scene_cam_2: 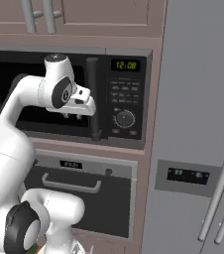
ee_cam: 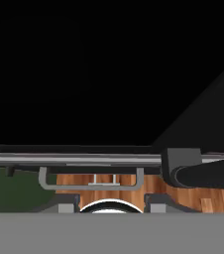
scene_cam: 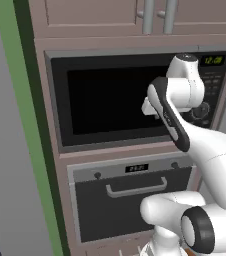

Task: Take the baked cake out of the oven and place it on the plate for cooling. Then close the oven door.

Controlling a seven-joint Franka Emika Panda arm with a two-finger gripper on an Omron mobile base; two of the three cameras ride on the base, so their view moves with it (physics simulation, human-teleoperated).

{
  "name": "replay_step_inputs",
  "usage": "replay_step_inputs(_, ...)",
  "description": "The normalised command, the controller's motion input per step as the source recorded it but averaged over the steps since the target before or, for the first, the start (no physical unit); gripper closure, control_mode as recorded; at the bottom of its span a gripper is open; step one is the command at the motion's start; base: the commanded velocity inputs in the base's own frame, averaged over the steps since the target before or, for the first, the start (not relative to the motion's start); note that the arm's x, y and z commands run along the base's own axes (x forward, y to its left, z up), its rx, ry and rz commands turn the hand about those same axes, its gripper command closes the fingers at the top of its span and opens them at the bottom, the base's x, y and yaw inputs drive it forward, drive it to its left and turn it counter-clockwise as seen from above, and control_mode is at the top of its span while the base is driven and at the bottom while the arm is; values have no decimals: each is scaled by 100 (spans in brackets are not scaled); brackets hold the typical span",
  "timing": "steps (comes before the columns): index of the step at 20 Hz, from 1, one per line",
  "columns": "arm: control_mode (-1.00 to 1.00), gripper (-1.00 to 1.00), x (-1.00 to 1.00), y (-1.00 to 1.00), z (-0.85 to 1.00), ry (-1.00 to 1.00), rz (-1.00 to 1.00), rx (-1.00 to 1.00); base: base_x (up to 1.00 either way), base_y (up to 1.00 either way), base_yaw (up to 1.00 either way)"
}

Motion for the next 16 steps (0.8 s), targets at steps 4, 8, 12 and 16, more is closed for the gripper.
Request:
replay_step_inputs(4, 100, -100, 0, 0, 0, 0, 0, 0, -6, 0, 0)
replay_step_inputs(8, 100, -100, 0, 0, 0, 0, 0, 0, -84, -9, 1)
replay_step_inputs(12, 100, -100, 0, 0, 0, 0, 0, 0, -73, -12, 25)
replay_step_inputs(16, 100, -100, 0, 0, 0, 0, 0, 0, -3, -31, 51)
